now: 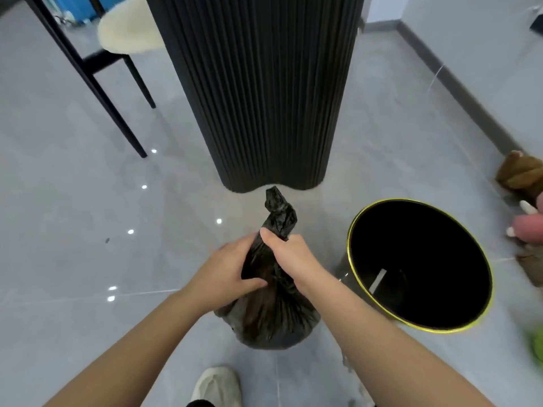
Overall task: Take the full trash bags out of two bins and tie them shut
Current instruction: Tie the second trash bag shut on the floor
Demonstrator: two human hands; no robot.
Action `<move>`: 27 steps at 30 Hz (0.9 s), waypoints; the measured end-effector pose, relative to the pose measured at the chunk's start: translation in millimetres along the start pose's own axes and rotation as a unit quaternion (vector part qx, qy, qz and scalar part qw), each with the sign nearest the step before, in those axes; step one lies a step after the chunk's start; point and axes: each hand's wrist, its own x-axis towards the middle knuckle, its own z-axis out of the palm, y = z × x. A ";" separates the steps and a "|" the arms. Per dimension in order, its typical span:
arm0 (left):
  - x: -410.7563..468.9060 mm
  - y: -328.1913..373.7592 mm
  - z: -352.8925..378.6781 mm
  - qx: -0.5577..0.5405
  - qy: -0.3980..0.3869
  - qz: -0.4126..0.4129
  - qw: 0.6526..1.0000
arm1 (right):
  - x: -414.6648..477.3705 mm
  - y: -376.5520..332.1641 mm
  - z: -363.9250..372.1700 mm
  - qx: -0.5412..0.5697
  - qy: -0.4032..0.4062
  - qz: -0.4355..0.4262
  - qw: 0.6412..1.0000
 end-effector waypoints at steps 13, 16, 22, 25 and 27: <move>16.2 -39.4 64.0 -0.313 0.046 -0.116 0.941 | 34.6 31.6 -22.3 0.020 0.059 0.040 0.997; 18.8 -40.1 65.9 -0.319 0.053 -0.121 0.939 | 41.7 30.4 -23.7 0.072 0.081 0.061 0.992; 30.9 -33.3 76.4 -0.227 0.004 -0.070 0.971 | 42.0 27.9 -29.1 0.234 0.050 0.043 0.970; 37.6 -30.6 72.5 -0.338 0.058 -0.132 0.930 | 37.5 29.4 -31.2 0.217 0.027 -0.014 0.976; 39.7 -31.4 64.4 -0.402 0.076 -0.157 0.899 | 37.5 33.4 -38.7 0.137 0.009 -0.042 0.990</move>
